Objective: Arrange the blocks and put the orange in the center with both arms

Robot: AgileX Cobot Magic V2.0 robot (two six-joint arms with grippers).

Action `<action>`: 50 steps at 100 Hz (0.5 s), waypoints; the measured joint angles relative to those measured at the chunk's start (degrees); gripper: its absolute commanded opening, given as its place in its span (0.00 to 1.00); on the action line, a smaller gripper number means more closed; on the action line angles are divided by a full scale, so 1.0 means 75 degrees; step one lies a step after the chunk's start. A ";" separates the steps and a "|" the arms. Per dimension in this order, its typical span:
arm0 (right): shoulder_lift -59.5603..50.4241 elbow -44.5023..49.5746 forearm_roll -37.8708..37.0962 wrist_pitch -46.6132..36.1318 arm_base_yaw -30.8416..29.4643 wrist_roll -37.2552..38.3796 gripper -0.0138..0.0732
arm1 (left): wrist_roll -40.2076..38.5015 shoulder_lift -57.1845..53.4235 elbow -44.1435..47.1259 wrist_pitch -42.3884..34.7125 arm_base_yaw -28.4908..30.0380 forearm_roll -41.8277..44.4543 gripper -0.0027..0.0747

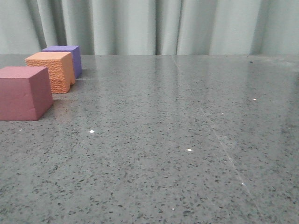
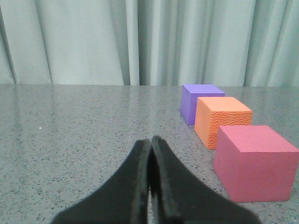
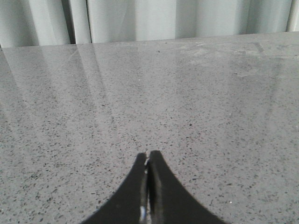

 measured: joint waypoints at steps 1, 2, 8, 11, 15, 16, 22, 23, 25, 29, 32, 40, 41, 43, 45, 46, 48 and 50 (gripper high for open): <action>0.0000 0.0000 0.0000 0.0000 0.0000 0.0000 0.09 | 0.0003 0.0000 0.0000 0.0000 0.0000 0.0000 0.01; 0.0000 0.0000 0.0000 0.0000 0.0000 0.0000 0.09 | 0.0020 0.0000 0.0000 0.0000 0.0000 0.0000 0.01; 0.0000 0.0000 0.0000 0.0000 0.0000 0.0000 0.09 | 0.0037 -0.0065 0.0000 0.0000 0.0000 0.0000 0.01; 0.0000 0.0000 0.0000 0.0000 0.0000 0.0000 0.09 | 0.0056 -0.0109 0.0000 0.0000 0.0000 -0.0015 0.01; 0.0000 0.0000 0.0000 0.0000 0.0000 0.0000 0.09 | 0.0056 -0.0195 0.0000 0.0000 0.0000 -0.0015 0.01; 0.0000 0.0000 0.0000 0.0000 0.0000 0.0000 0.09 | 0.0056 -0.0212 0.0000 0.0000 0.0000 -0.0015 0.01; 0.0000 0.0000 0.0000 -0.0014 0.0000 0.0000 0.09 | 0.0061 -0.0382 0.0000 0.0000 0.0000 -0.0015 0.01; 0.0000 0.0000 0.0000 -0.0014 0.0000 0.0000 0.09 | 0.0061 -0.0401 0.0000 0.0000 0.0000 -0.0015 0.01; 0.0000 0.0000 0.0000 -0.0014 0.0000 0.0000 0.09 | 0.0061 -0.0465 0.0000 0.0000 0.0000 -0.0015 0.01; 0.0000 0.0000 0.0000 -0.0014 0.0000 0.0000 0.09 | 0.0061 -0.0592 0.0000 0.0000 0.0000 -0.0015 0.01; 0.0000 0.0000 0.0000 -0.0014 0.0000 0.0000 0.09 | 0.0061 -0.0674 0.0000 0.0031 0.0000 -0.0015 0.01; 0.0000 0.0000 0.0000 -0.0014 0.0000 0.0000 0.09 | 0.0061 -0.0874 0.0000 0.0123 0.0000 -0.0015 0.01; 0.0000 0.0000 0.0000 -0.0014 0.0000 0.0000 0.09 | 0.0061 -0.0897 0.0000 0.0141 0.0000 -0.0015 0.01; 0.0000 0.0000 0.0000 -0.0014 0.0000 0.0000 0.09 | 0.0061 -0.0899 0.0000 0.0156 0.0000 -0.0015 0.01; 0.0000 0.0000 0.0000 -0.0014 0.0000 0.0000 0.09 | 0.0061 -0.0899 0.0000 0.0184 0.0000 -0.0015 0.01; 0.0000 0.0000 0.0000 -0.0014 0.0000 0.0000 0.09 | 0.0061 -0.0899 0.0000 0.0215 0.0000 -0.0015 0.01; 0.0000 0.0000 0.0000 -0.0014 0.0000 0.0000 0.09 | 0.0061 -0.0899 0.0000 0.0275 0.0000 -0.0015 0.01; 0.0000 0.0000 0.0000 -0.0014 0.0000 0.0000 0.09 | 0.0061 -0.0899 0.0000 0.0306 0.0000 -0.0015 0.01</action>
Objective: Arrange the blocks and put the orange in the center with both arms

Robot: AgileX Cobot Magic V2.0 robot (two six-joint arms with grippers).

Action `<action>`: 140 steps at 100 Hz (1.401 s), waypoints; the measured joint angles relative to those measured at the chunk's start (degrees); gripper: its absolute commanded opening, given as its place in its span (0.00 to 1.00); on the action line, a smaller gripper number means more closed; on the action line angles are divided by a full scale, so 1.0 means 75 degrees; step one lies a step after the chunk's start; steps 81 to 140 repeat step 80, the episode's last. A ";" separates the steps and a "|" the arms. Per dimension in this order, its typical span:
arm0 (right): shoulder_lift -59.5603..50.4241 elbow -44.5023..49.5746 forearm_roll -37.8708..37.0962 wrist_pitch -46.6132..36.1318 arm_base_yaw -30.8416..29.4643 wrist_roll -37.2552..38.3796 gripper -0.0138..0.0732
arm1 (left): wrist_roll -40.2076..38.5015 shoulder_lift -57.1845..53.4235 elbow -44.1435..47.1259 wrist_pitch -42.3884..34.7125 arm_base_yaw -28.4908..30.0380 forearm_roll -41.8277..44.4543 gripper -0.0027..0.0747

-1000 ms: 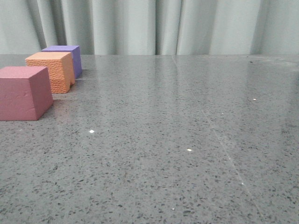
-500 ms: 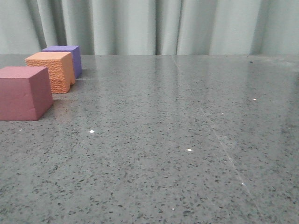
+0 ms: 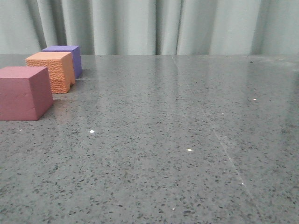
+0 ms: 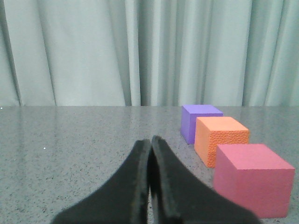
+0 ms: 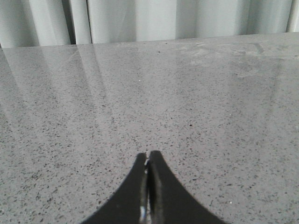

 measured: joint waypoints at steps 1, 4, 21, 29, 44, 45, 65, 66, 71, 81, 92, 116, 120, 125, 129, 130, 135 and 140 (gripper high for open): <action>0.0000 0.0000 0.0000 0.0000 0.0000 0.0000 0.09 | 0.0000 0.0000 0.0000 0.0021 0.0000 0.0000 0.01; 0.0000 0.0000 0.0000 0.0000 0.0000 0.0000 0.09 | 0.0000 0.0000 0.0000 0.0059 0.0000 0.0000 0.01; 0.0000 0.0000 0.0000 0.0000 0.0000 0.0000 0.09 | 0.0000 0.0000 0.0000 0.0222 0.0000 0.0000 0.01; 0.0000 0.0000 0.0000 0.0000 0.0000 0.0000 0.09 | 0.0013 0.0000 0.0000 0.0277 0.0000 0.0000 0.01; 0.0000 0.0000 0.0000 0.0000 0.0000 0.0000 0.09 | 0.0013 0.0000 0.0000 0.0277 0.0000 0.0000 0.01; 0.0000 0.0000 0.0000 0.0000 0.0000 0.0000 0.09 | 0.0013 0.0000 0.0000 0.0277 0.0000 0.0000 0.01; 0.0000 0.0000 0.0000 0.0000 0.0000 0.0000 0.09 | 0.0013 0.0000 0.0000 0.0277 0.0000 0.0000 0.01; 0.0000 0.0000 0.0000 0.0000 0.0000 0.0000 0.09 | 0.0013 0.0000 0.0000 0.0277 0.0000 0.0000 0.01; 0.0000 0.0000 0.0000 0.0000 0.0000 0.0000 0.09 | 0.0013 0.0000 0.0000 0.0277 0.0000 0.0000 0.01; 0.0000 0.0000 0.0000 0.0000 0.0000 0.0000 0.09 | 0.0013 0.0000 0.0000 0.0277 0.0000 0.0000 0.01; 0.0000 0.0000 0.0000 0.0000 0.0000 0.0000 0.09 | 0.0013 0.0000 0.0000 0.0277 0.0000 0.0000 0.01; 0.0000 0.0000 0.0000 0.0000 0.0000 0.0000 0.09 | 0.0013 0.0000 0.0000 0.0277 0.0000 0.0000 0.01; 0.0000 0.0000 0.0000 0.0000 0.0000 0.0000 0.09 | 0.0013 0.0000 0.0000 0.0277 0.0000 0.0000 0.01; 0.0000 0.0000 0.0000 0.0000 0.0000 0.0000 0.09 | 0.0013 0.0000 0.0000 0.0277 0.0000 0.0000 0.01; 0.0000 0.0000 0.0000 0.0000 0.0000 0.0000 0.09 | 0.0013 0.0000 0.0000 0.0277 0.0000 0.0000 0.01; 0.0000 0.0000 0.0000 0.0000 0.0000 0.0000 0.09 | 0.0013 0.0000 0.0000 0.0277 0.0000 0.0000 0.01; 0.0000 0.0000 0.0000 0.0000 0.0000 0.0000 0.09 | 0.0013 0.0000 0.0000 0.0277 0.0000 0.0000 0.01; 0.0000 0.0000 0.0000 0.0000 0.0000 0.0000 0.09 | 0.0013 0.0000 0.0000 0.0277 0.0000 0.0000 0.01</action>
